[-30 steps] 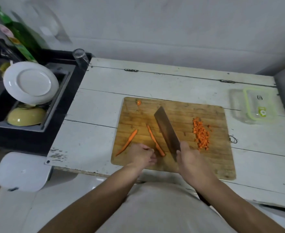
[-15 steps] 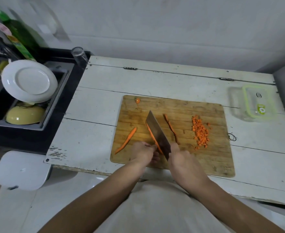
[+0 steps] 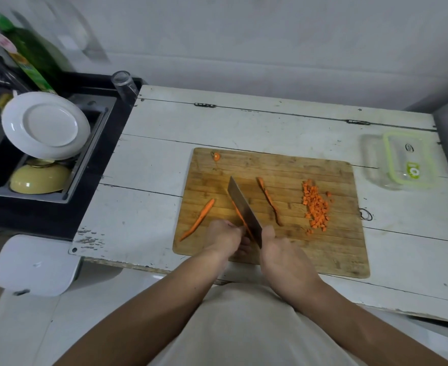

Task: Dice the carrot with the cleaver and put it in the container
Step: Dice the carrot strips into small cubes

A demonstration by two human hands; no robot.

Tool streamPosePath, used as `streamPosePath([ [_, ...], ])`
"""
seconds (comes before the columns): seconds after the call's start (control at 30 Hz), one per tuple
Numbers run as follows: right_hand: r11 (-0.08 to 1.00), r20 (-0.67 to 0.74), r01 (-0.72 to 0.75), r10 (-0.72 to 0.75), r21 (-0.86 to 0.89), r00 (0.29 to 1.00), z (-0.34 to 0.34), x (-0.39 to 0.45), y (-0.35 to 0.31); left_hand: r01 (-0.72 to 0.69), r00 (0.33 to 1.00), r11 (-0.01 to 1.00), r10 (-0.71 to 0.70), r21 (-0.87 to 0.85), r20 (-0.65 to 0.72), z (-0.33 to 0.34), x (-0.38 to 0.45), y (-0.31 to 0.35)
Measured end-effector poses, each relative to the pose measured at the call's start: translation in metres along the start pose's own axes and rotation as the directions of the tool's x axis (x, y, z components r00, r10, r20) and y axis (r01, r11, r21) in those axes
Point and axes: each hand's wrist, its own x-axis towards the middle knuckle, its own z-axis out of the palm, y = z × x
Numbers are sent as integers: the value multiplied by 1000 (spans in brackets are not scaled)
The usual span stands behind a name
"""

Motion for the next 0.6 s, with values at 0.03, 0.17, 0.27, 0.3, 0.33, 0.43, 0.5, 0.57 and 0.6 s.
streamPosePath([
  [0.03,1000,1,3,-3,-10,1000,1,-1,0,1,1000,1000,-1,2,3,0,0,1],
  [0.17,1000,12,2,-2,-12,1000,1,1,0,6,1000,1000,-6,11,6,0,0,2],
  [0.27,1000,24,-22,22,-8,999,-1,4,-4,12,1000,1000,-12,14,5,0,1,2],
  [0.3,1000,23,-28,28,-14,999,0,3,-4,12,1000,1000,-12,14,5,0,2,2],
  [0.33,999,20,-32,33,-13,999,1,3,-4,13,1000,1000,-13,14,4,0,2,2],
  [0.43,998,20,-48,47,46,999,3,2,-1,15,1000,1000,-15,11,7,0,2,2],
  [0.5,996,23,-57,55,65,998,4,1,1,10,1000,1000,-10,8,9,0,2,2],
  [0.57,997,27,-50,48,65,998,5,0,2,13,1000,1000,-13,15,4,0,2,3],
  [0.6,997,27,-47,46,66,999,5,-1,2,15,1000,1000,-15,17,3,0,1,4],
])
